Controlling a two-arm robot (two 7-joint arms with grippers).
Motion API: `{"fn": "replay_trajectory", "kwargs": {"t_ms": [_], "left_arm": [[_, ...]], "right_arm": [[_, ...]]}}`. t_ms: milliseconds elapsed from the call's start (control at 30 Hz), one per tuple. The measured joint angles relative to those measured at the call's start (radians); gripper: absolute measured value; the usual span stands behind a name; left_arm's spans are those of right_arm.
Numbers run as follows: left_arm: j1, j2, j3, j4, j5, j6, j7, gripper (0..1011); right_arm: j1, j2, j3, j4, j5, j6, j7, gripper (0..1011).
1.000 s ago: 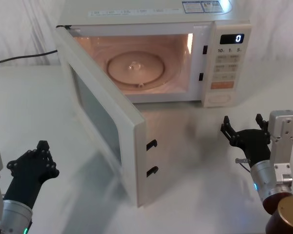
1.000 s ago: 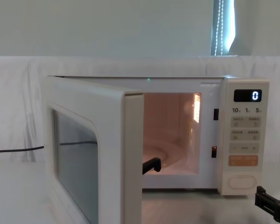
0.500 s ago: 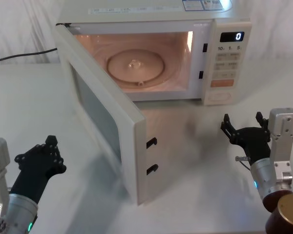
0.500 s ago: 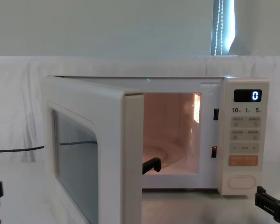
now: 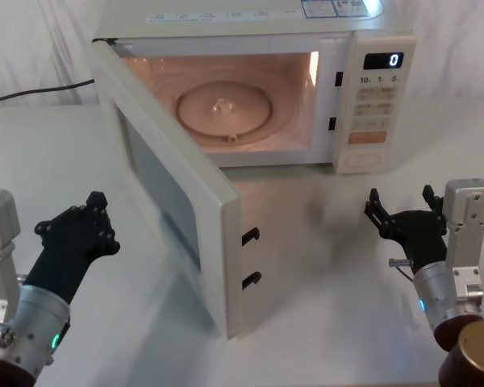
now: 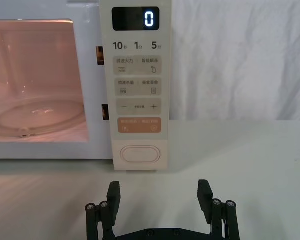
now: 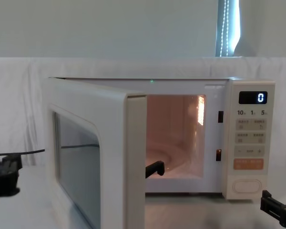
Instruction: Press the button to open the microwave door with one hand; close the microwave door with the other hand.
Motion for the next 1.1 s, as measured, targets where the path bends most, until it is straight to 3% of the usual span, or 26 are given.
{"fn": "replay_trajectory", "kwargs": {"t_ms": [667, 1100], "left_arm": [[-0.119, 0.014, 0.025, -0.004, 0.045, 0.015, -0.04, 0], [-0.204, 0.02, 0.068, 0.038, 0.051, 0.033, -0.074, 0]], "right_arm": [[0.0, 0.0, 0.0, 0.0, 0.0, 0.0, 0.0, 1000], [0.0, 0.0, 0.0, 0.0, 0.0, 0.0, 0.0, 1000]]}}
